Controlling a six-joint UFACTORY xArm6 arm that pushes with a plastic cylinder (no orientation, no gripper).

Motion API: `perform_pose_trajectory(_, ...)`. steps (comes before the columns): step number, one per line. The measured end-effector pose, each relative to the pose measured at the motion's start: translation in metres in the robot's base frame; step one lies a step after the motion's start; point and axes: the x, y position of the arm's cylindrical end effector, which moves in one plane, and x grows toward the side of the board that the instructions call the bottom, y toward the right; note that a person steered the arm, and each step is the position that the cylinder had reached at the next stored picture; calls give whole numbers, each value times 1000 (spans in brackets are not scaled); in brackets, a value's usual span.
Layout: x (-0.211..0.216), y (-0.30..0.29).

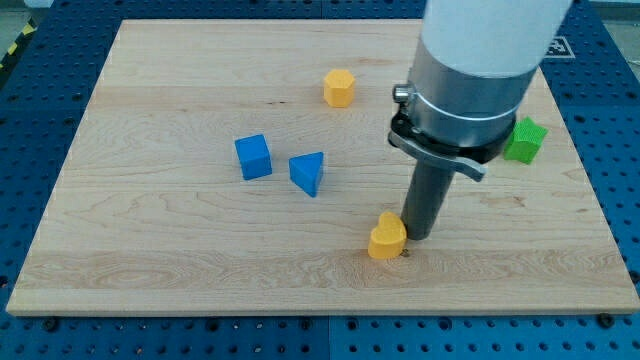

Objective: Move the yellow hexagon closer to yellow heart

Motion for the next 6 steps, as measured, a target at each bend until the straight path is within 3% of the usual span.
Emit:
perform_pose_trajectory(2,-23,-31)
perform_pose_trajectory(4,3,-40)
perform_pose_trajectory(6,-75,-39)
